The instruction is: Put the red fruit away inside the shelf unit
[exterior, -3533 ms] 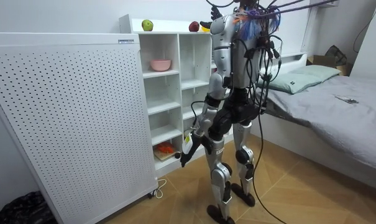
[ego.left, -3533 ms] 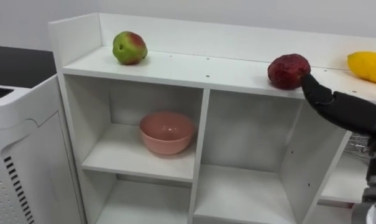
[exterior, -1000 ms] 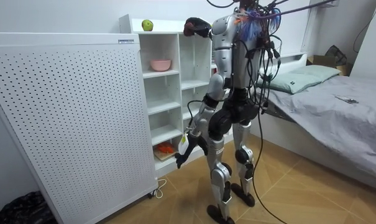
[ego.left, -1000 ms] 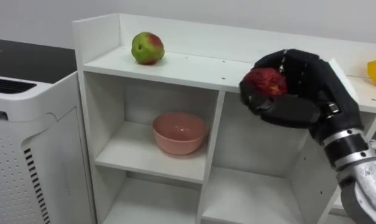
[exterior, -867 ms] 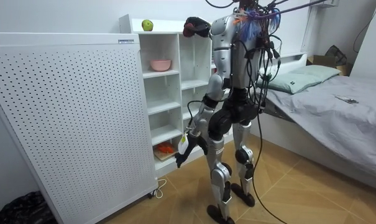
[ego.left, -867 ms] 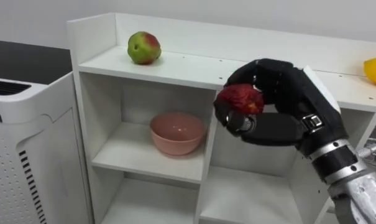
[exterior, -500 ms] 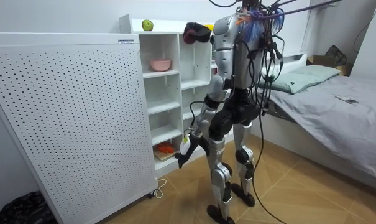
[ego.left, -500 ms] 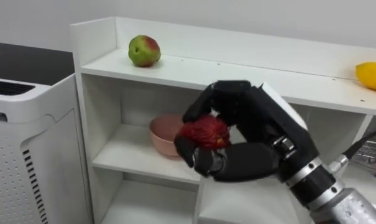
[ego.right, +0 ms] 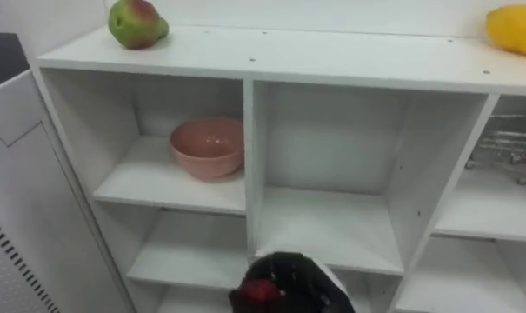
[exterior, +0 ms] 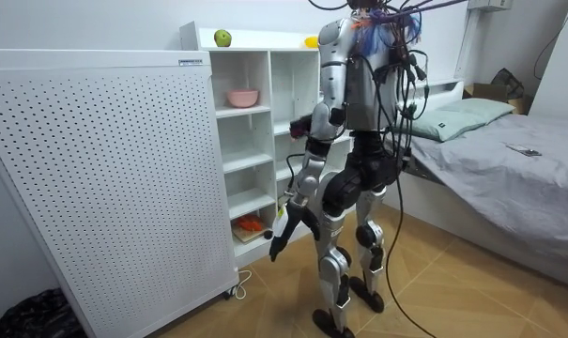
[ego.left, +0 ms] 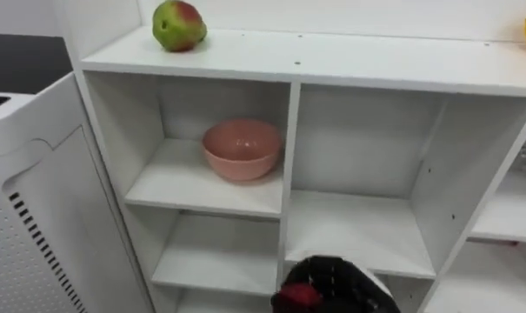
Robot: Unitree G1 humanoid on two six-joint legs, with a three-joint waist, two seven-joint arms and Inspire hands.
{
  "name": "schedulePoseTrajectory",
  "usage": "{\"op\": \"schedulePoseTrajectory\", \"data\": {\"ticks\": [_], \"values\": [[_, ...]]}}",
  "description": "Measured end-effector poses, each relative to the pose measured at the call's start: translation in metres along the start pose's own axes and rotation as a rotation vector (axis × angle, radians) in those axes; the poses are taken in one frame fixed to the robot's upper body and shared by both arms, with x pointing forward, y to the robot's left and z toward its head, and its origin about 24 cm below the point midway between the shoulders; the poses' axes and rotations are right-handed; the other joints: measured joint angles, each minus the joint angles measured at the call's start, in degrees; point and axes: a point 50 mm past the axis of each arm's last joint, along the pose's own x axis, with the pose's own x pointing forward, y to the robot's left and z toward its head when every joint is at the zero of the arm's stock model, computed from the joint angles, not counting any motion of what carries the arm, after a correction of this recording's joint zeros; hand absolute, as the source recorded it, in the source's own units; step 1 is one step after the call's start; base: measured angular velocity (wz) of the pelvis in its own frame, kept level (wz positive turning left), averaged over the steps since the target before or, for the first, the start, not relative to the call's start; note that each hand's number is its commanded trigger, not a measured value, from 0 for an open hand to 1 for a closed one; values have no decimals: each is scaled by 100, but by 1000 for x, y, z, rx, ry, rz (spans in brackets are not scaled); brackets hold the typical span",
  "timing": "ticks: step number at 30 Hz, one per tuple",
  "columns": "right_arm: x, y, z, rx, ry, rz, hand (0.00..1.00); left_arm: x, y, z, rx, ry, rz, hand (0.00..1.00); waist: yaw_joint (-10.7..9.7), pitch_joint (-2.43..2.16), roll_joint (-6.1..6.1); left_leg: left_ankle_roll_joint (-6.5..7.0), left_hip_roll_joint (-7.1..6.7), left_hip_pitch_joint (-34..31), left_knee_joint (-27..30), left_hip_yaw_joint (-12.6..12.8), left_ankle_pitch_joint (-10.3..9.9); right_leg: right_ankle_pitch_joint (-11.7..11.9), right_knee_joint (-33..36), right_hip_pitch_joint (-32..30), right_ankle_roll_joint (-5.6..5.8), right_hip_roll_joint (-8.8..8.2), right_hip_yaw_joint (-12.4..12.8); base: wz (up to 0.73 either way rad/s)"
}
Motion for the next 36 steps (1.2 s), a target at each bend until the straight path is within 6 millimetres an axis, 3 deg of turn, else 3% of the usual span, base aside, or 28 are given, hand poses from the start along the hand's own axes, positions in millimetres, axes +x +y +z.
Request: {"op": "schedulePoseTrajectory", "data": {"ticks": [2, 5, 7, 12, 14, 20, 28, 32, 36], "values": [[1, -18, -17, 152, 56, -129, 100, 1, 2, 7, -39, -13, 1, 0, -7, 31, 69, 21, -32, -389, 236, 9, 12, -18, 332, -427, 3, -84, -13, 5], [1, -26, -26, 327, 68, -223, 100, 2, 4, 12, -73, -15, 12, 0, -1, 48, 89, 59, -71, -724, 367, 70, 33, -35, 544, -822, 4, -154, 18, -5], [3, -32, -31, 485, 73, -289, 100, 1, 1, 12, -84, -8, 18, 0, 28, 85, 111, 106, -107, -958, 445, 191, 59, -51, 741, -1153, -5, -244, 32, -17], [12, -43, -19, 756, 5, -338, 100, 1, -2, 8, -94, 37, 19, 0, 28, 132, 119, 155, -208, -1775, 787, 275, 61, -150, 1285, -2100, -20, -389, 197, -2], [19, -47, -7, 855, -31, -344, 100, 0, -7, 13, -92, 35, 6, 0, 63, 142, 106, 171, -226, -2157, 961, 333, 78, -160, 1494, -2540, -21, -410, 313, -7], [34, -58, 23, 1158, -157, -339, 100, -1, -10, 34, -124, -28, -16, 0, 179, 159, 102, 179, -223, -2913, 1366, 369, 74, -142, 1859, -3315, -89, -463, 340, 0], [32, -85, 58, 1304, -296, -341, 100, -1, -10, 48, -150, -59, -30, 0, 382, 200, 127, 185, -220, -3561, 1785, 391, -31, -243, 2289, -3981, -117, -486, 459, 0], [27, -99, 73, 1279, -346, -349, 100, -1, -9, 51, -189, -64, -32, 0, 539, 210, 136, 169, -163, -3807, 2097, 412, -159, -300, 2507, -4226, -166, -483, 488, -8], [26, -104, 84, 1266, -378, -344, 100, -1, -9, 52, -220, -63, -42, 0, 550, 210, 138, 171, -174, -3920, 2208, 415, -197, -378, 2652, -4332, -185, -571, 451, 6]]}}
